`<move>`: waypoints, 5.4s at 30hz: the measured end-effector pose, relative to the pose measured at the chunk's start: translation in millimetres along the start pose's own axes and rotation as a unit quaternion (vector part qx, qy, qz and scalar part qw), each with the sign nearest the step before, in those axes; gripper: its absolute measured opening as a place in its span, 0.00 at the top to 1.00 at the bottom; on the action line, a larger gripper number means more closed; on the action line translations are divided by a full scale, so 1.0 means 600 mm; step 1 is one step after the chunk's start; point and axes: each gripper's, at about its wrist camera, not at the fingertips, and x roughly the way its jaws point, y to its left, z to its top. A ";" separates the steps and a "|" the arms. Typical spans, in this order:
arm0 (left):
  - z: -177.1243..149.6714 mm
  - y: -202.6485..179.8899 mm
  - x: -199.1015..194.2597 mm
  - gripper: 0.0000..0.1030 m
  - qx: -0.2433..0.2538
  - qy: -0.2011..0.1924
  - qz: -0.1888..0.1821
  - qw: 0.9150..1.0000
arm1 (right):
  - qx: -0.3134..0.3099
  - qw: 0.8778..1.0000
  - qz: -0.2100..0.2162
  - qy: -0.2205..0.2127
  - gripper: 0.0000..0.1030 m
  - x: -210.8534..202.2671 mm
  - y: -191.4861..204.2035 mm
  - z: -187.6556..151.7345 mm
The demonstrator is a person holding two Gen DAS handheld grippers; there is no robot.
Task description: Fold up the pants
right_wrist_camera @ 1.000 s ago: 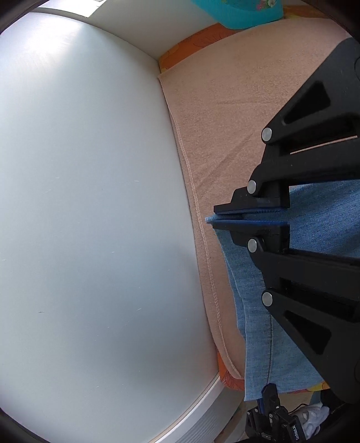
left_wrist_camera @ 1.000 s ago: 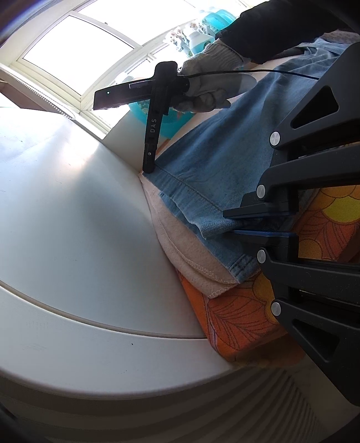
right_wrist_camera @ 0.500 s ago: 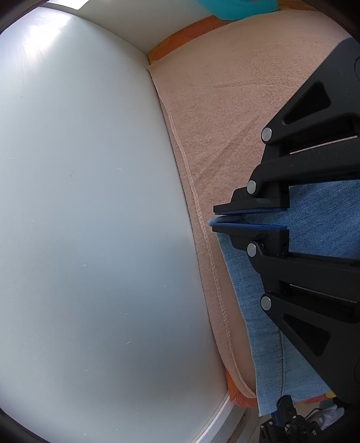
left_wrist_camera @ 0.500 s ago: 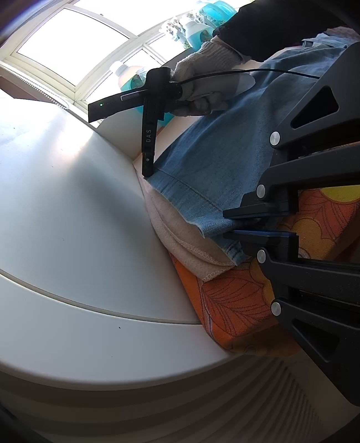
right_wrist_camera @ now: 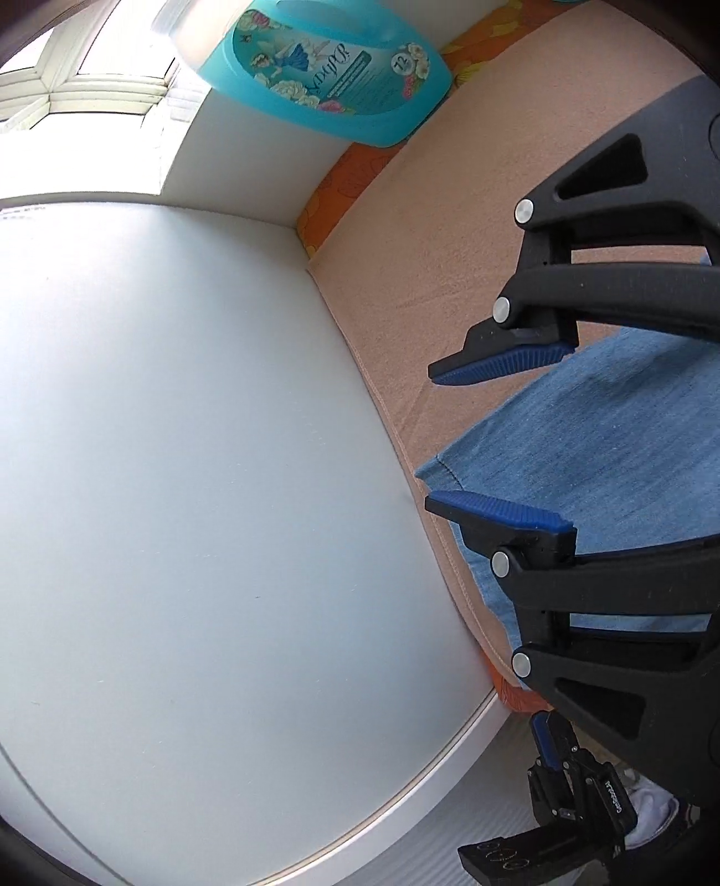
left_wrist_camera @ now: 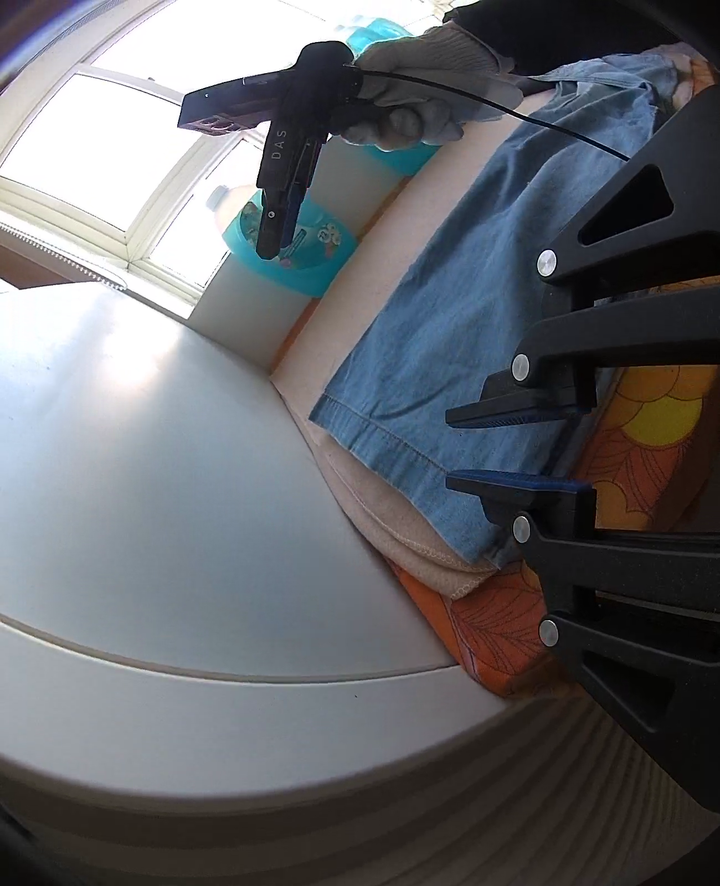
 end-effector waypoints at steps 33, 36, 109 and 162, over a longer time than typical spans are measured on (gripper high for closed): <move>-0.100 -0.461 0.051 0.62 0.193 0.196 -0.337 0.900 | 0.333 0.876 -0.335 -0.093 0.38 -0.687 -0.317 -0.590; -0.121 -0.525 0.065 0.62 0.213 0.226 -0.359 0.880 | 0.366 0.858 -0.348 -0.094 0.38 -0.730 -0.347 -0.642; -0.335 -0.722 0.037 0.95 0.411 0.298 -0.425 0.750 | 0.548 0.713 -0.403 -0.172 0.87 -0.872 -0.344 -0.863; -0.247 -0.631 0.036 0.71 0.375 0.282 -0.406 0.784 | 0.594 0.669 -0.379 -0.238 0.83 -0.838 -0.315 -0.962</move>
